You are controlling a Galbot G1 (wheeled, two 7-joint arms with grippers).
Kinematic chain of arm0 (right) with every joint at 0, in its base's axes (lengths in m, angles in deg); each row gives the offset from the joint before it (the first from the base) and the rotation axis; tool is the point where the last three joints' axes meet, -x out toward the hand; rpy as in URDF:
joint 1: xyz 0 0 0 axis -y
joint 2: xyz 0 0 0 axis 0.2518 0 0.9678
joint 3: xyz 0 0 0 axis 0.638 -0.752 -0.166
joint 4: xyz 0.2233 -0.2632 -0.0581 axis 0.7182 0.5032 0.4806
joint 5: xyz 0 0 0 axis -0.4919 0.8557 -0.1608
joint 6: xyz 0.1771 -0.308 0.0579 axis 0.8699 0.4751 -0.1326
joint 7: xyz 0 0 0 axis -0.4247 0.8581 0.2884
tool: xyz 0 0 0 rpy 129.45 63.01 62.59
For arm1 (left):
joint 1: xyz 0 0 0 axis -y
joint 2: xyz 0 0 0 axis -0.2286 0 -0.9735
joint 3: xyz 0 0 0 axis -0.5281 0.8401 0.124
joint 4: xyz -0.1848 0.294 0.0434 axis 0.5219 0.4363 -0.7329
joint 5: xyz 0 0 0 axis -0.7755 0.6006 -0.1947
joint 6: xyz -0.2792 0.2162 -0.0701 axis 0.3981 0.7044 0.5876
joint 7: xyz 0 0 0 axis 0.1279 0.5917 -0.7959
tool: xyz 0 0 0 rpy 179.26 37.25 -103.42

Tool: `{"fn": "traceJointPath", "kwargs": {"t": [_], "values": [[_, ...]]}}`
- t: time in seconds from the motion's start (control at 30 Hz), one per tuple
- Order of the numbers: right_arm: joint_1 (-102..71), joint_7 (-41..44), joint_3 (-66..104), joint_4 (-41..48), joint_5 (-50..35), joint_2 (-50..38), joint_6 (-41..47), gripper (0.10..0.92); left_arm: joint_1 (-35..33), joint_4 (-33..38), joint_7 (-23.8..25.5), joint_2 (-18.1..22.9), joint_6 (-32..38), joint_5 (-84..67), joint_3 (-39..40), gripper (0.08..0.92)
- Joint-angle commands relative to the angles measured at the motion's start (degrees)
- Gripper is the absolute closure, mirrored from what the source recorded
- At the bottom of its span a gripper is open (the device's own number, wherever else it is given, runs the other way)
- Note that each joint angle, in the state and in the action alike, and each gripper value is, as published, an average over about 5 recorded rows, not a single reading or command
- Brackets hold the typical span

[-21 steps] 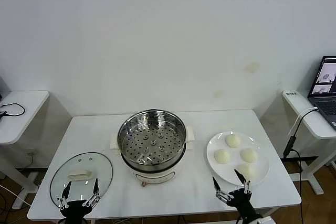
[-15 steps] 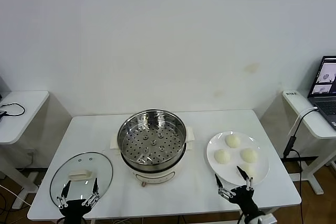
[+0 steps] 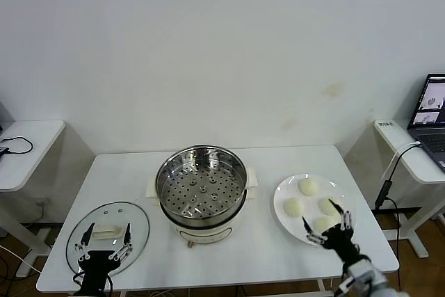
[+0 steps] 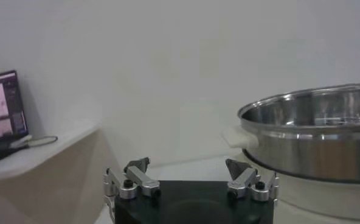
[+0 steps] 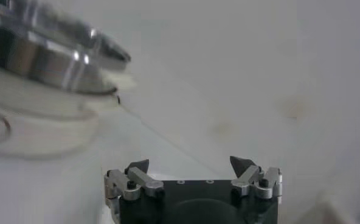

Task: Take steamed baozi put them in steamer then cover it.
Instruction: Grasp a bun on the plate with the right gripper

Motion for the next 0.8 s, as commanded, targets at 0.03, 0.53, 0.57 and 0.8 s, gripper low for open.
{"fn": "traceJointPath", "kwargs": {"t": [0.03,0.53,0.57,0.8], "values": [[8.09,6.95,0.69,3.89,11.03,-10.66,2.37,0.203,1.00,-0.01,0.38,-0.24,-1.03,1.46,-0.24,0.177],[49.88,32.12,-36.45,24.89,4.25,-28.21,4.80,0.202,1.18,-0.86,0.76,0.39,-0.97,2.30,-0.42,0.177],[53.68,33.26,-40.40,26.88,3.68,-27.65,4.78,0.203,1.19,-0.85,0.78,0.39,-0.96,2.32,-0.46,0.177],[74.09,40.11,-62.53,39.55,1.46,-20.63,3.31,0.202,1.42,-1.03,0.97,0.22,-0.99,2.42,-1.04,0.177]]}}
